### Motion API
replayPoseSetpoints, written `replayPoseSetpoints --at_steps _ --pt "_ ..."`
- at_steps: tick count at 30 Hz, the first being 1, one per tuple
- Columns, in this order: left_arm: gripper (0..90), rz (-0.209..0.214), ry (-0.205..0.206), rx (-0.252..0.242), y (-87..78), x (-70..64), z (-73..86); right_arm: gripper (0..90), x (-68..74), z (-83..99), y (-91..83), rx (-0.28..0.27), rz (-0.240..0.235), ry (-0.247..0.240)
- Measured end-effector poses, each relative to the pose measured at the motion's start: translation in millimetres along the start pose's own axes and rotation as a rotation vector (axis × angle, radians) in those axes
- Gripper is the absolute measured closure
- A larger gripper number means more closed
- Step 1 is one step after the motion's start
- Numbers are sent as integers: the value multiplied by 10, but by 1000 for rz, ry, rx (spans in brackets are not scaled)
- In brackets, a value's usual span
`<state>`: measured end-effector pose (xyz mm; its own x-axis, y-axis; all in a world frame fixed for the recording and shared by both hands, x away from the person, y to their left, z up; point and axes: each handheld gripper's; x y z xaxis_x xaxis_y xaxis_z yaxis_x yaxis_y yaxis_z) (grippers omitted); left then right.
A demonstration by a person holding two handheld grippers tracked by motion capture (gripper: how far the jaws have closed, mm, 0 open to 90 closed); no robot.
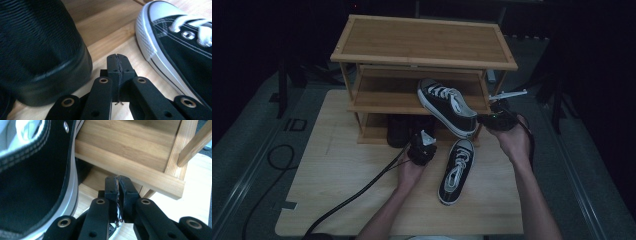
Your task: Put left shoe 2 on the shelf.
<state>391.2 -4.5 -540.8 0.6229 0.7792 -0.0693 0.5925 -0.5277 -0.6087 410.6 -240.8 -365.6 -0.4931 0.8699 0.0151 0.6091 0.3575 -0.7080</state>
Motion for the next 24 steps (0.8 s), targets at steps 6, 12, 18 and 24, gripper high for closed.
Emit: replayPoseSetpoints --at_steps 6,12,18,24 --pt "900 -26 22 11 165 -98 -106 854 17 97 -11 0 -1 -7" --pt "900 -63 -40 2 301 -60 -169 856 48 185 -16 0 -12 -17" --pt "900 -100 -47 30 407 -32 -197 880 123 278 -57 -5 -28 -54" --pt "900 -126 -50 24 476 -48 -221 898 201 373 -110 -7 -57 -80"
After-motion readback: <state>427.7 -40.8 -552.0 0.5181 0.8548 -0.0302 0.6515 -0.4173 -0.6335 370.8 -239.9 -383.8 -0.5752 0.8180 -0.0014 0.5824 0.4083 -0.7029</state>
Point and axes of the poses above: each handheld gripper's, and its own axes: y roughly forward along the jaws, z roughly out of its underside, x roughly to its left, and after that the axes turned 1 degree about z, right-handed
